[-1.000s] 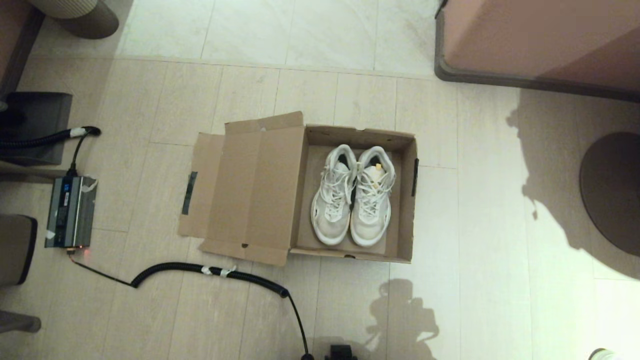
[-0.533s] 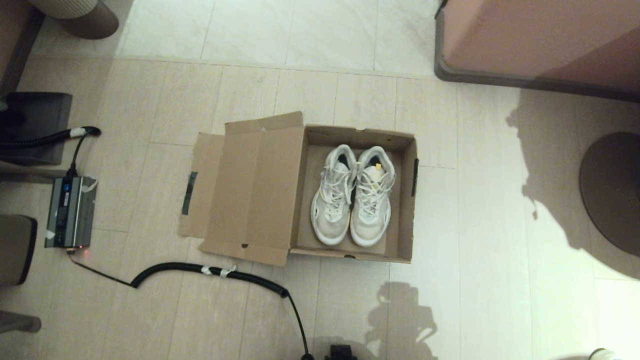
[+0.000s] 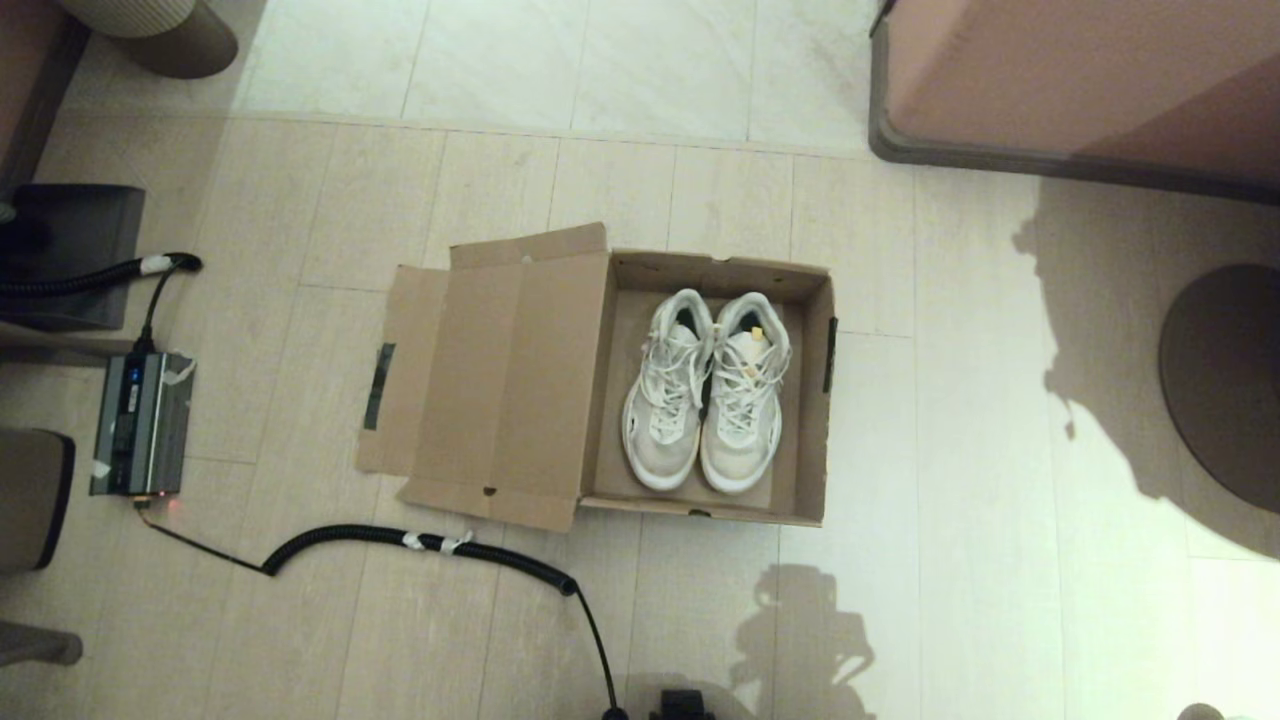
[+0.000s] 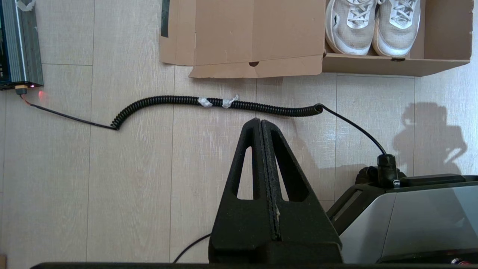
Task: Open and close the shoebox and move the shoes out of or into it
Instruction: Close the shoe box
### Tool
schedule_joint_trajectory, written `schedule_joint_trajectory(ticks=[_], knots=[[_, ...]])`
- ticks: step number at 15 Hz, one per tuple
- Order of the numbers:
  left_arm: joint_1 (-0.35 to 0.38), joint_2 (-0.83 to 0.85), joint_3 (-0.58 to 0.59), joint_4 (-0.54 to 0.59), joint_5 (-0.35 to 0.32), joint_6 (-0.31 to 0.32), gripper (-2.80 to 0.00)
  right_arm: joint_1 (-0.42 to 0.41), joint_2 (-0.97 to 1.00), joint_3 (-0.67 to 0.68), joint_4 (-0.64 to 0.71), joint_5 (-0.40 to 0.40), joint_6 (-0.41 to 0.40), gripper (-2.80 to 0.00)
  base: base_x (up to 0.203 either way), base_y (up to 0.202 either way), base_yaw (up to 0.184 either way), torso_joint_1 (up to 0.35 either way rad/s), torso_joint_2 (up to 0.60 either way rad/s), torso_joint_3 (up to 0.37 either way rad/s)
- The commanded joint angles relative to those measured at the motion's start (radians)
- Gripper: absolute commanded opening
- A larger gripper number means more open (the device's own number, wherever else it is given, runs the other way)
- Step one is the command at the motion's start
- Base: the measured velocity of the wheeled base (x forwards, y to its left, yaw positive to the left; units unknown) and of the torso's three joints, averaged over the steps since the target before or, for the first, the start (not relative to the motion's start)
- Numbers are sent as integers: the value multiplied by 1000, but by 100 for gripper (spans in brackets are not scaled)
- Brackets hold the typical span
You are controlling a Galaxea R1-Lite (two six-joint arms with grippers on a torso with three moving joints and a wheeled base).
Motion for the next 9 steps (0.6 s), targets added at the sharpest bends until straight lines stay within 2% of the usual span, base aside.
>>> schedule_joint_trajectory(ticks=[1, 9], knots=[[0, 1, 5, 0, 0, 0, -280, 0, 2, 14, -1, 0, 0, -280, 0, 0, 0, 0, 0, 0], [-1, 117, -1, 15, 0, 4, -280, 0, 2, 14, -1, 0, 0, -280, 0, 0, 0, 0, 0, 0]])
